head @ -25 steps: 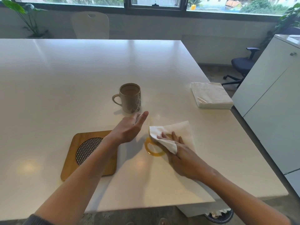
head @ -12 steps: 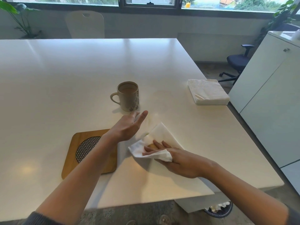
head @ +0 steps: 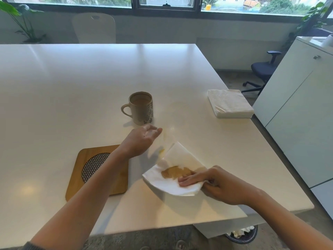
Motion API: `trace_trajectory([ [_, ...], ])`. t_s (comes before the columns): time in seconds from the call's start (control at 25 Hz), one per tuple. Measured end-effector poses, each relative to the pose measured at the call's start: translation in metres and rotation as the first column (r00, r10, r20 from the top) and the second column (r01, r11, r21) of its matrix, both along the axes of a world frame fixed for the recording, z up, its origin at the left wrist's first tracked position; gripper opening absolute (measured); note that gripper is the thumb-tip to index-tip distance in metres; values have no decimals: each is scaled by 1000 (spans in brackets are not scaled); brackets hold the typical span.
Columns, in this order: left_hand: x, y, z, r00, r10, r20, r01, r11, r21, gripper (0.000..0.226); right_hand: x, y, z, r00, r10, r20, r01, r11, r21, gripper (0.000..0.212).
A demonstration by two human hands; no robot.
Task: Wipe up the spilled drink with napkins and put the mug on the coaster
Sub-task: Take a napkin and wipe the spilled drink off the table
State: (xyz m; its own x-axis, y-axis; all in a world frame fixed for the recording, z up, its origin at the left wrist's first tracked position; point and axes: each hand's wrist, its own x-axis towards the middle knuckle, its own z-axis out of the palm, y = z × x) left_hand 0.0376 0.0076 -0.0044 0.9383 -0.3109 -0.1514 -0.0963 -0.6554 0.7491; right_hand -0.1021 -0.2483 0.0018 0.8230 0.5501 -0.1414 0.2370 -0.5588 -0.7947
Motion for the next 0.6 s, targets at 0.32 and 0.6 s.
trace_trajectory([
  [0.32,-19,-21,7,943,-332,-19,305,886,-348,29,3,-12,12,976,115,-183,-93,988,124,32],
  [0.6,-23,-34,5,851,-451,-268,159,709,-687,26,22,-34,23,943,-84,-322,249,821,514,19],
])
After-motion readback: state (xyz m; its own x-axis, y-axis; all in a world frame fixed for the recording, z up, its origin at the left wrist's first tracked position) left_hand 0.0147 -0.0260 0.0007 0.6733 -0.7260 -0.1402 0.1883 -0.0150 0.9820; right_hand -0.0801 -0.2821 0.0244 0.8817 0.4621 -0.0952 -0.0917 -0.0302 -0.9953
